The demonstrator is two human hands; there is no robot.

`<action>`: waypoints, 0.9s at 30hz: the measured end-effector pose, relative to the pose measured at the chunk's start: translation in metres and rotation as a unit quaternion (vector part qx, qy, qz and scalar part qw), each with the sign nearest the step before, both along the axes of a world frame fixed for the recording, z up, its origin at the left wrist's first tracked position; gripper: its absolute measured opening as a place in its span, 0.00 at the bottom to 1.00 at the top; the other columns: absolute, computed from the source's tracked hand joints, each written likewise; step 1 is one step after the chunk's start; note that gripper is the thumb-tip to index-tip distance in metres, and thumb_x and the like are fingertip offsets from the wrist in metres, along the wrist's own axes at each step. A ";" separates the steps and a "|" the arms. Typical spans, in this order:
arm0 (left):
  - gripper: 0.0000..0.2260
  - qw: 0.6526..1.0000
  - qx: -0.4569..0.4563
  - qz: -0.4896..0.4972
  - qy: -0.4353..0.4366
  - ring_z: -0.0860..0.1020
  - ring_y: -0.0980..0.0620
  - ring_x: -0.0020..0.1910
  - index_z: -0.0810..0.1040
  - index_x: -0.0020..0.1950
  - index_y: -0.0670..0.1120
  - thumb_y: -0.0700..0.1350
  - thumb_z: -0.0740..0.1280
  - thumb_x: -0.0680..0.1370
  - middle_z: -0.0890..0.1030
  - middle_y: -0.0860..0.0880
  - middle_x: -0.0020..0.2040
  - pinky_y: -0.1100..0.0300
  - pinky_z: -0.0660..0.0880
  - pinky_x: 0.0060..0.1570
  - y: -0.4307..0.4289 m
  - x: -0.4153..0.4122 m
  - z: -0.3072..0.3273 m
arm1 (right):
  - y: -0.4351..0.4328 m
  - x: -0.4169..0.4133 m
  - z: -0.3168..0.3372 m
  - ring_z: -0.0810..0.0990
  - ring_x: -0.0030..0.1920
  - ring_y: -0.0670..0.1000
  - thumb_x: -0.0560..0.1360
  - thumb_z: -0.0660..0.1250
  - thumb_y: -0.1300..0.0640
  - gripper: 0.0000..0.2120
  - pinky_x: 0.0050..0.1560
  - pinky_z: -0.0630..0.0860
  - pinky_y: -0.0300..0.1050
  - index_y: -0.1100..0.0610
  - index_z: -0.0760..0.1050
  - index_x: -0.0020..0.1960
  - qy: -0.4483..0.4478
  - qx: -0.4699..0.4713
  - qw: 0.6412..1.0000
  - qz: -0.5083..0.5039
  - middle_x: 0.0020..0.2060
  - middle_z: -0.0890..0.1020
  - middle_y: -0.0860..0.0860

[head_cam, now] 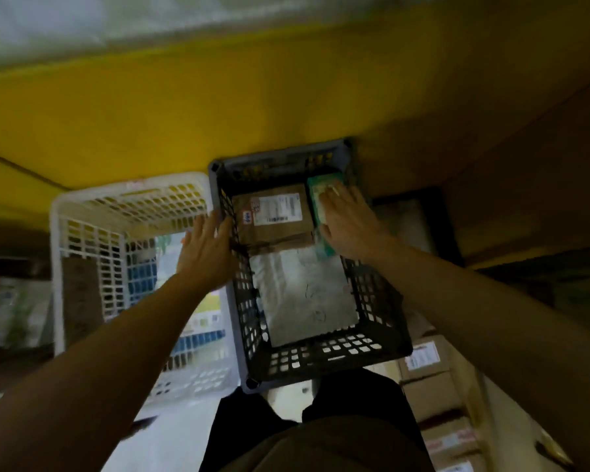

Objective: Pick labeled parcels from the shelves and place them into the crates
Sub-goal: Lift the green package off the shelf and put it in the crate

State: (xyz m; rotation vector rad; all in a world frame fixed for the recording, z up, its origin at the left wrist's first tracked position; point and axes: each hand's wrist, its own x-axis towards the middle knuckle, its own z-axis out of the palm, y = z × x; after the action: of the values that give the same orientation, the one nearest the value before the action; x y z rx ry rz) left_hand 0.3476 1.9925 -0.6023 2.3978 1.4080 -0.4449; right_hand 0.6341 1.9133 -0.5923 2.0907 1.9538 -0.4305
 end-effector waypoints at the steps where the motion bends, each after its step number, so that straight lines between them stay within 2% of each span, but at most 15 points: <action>1: 0.33 1.000 0.001 -0.023 0.007 0.50 0.37 0.81 0.55 0.81 0.46 0.51 0.65 0.80 0.53 0.41 0.82 0.37 0.56 0.77 0.001 0.002 0.014 | -0.003 -0.002 0.018 0.58 0.78 0.62 0.82 0.59 0.46 0.32 0.77 0.56 0.61 0.63 0.58 0.79 0.002 0.004 1.000 0.001 0.77 0.64 0.61; 3: 0.32 0.997 -0.002 -0.070 0.011 0.53 0.38 0.81 0.56 0.81 0.47 0.52 0.65 0.81 0.57 0.43 0.82 0.39 0.57 0.77 0.003 0.005 0.045 | -0.011 -0.008 0.054 0.56 0.80 0.60 0.84 0.59 0.48 0.32 0.77 0.57 0.57 0.62 0.54 0.81 0.026 -0.004 1.000 -0.016 0.79 0.59 0.60; 5: 0.32 0.993 0.009 -0.119 0.011 0.57 0.39 0.80 0.57 0.81 0.47 0.51 0.65 0.80 0.60 0.42 0.80 0.40 0.61 0.76 0.005 0.006 0.077 | -0.023 -0.014 0.089 0.59 0.79 0.59 0.85 0.58 0.49 0.31 0.76 0.63 0.55 0.61 0.51 0.82 0.048 -0.018 0.998 -0.045 0.81 0.56 0.58; 7: 0.32 0.985 0.034 -0.167 0.016 0.59 0.40 0.79 0.57 0.81 0.45 0.51 0.64 0.80 0.60 0.41 0.80 0.42 0.63 0.74 0.006 0.004 0.109 | -0.039 -0.022 0.123 0.63 0.76 0.58 0.86 0.56 0.48 0.29 0.73 0.67 0.55 0.61 0.53 0.81 0.044 -0.008 0.996 -0.074 0.79 0.60 0.59; 10: 0.31 0.972 0.075 -0.224 0.012 0.57 0.41 0.80 0.55 0.81 0.42 0.52 0.61 0.83 0.58 0.41 0.81 0.44 0.61 0.75 0.009 0.006 0.153 | -0.069 -0.033 0.167 0.68 0.71 0.57 0.85 0.56 0.47 0.26 0.70 0.69 0.52 0.61 0.61 0.77 0.018 0.027 0.993 -0.113 0.73 0.68 0.59; 12: 0.31 0.960 0.096 -0.264 -0.013 0.56 0.42 0.80 0.55 0.81 0.42 0.53 0.60 0.83 0.58 0.42 0.81 0.45 0.59 0.76 0.005 0.006 0.187 | -0.096 -0.045 0.197 0.68 0.71 0.57 0.85 0.56 0.47 0.25 0.71 0.67 0.50 0.62 0.62 0.76 -0.008 0.050 0.990 -0.133 0.72 0.69 0.58; 14: 0.30 0.948 0.099 -0.303 -0.023 0.56 0.42 0.81 0.53 0.82 0.43 0.51 0.60 0.83 0.56 0.42 0.82 0.45 0.59 0.76 -0.007 0.009 0.219 | -0.128 -0.055 0.225 0.62 0.77 0.57 0.86 0.54 0.46 0.28 0.76 0.61 0.50 0.62 0.57 0.79 -0.036 0.058 0.986 -0.151 0.77 0.64 0.58; 16: 0.28 0.932 0.094 -0.350 -0.019 0.65 0.41 0.76 0.54 0.82 0.44 0.49 0.59 0.84 0.59 0.42 0.81 0.46 0.69 0.70 -0.024 0.018 0.245 | -0.166 -0.062 0.249 0.56 0.80 0.56 0.86 0.53 0.45 0.30 0.79 0.56 0.50 0.61 0.53 0.82 -0.044 0.073 0.980 -0.181 0.80 0.59 0.56; 18: 0.25 0.918 0.077 -0.390 -0.008 0.73 0.41 0.67 0.57 0.81 0.46 0.49 0.58 0.85 0.65 0.43 0.78 0.47 0.76 0.60 -0.047 0.033 0.266 | -0.211 -0.071 0.269 0.57 0.80 0.54 0.86 0.52 0.44 0.30 0.78 0.53 0.51 0.59 0.55 0.81 -0.061 0.095 0.971 -0.212 0.79 0.61 0.55; 22: 0.23 0.853 0.099 -0.512 -0.007 0.73 0.42 0.65 0.62 0.77 0.45 0.50 0.60 0.84 0.69 0.42 0.72 0.45 0.75 0.61 -0.116 0.079 0.305 | -0.315 -0.089 0.310 0.65 0.76 0.56 0.84 0.54 0.42 0.28 0.74 0.61 0.52 0.57 0.63 0.78 -0.122 0.114 0.945 -0.281 0.75 0.69 0.55; 25: 0.22 0.792 0.121 -0.593 -0.076 0.73 0.43 0.66 0.64 0.76 0.50 0.50 0.61 0.83 0.71 0.46 0.68 0.49 0.76 0.60 -0.192 0.111 0.334 | -0.404 -0.115 0.347 0.73 0.66 0.61 0.78 0.46 0.39 0.31 0.64 0.69 0.54 0.57 0.73 0.67 -0.153 0.100 0.918 -0.353 0.63 0.75 0.58; 27: 0.16 0.759 0.094 -0.629 -0.135 0.76 0.46 0.61 0.71 0.69 0.52 0.49 0.62 0.81 0.74 0.49 0.59 0.53 0.76 0.56 -0.252 0.127 0.351 | -0.465 -0.137 0.371 0.74 0.63 0.61 0.75 0.45 0.39 0.32 0.60 0.70 0.54 0.58 0.75 0.63 -0.179 0.097 0.892 -0.403 0.61 0.76 0.59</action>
State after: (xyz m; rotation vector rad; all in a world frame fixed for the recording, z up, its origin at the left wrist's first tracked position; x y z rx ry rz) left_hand 0.4746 1.7407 -0.2517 3.0688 -0.5033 -0.1881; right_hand 0.4974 1.4484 -0.2212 2.7994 0.8893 0.0350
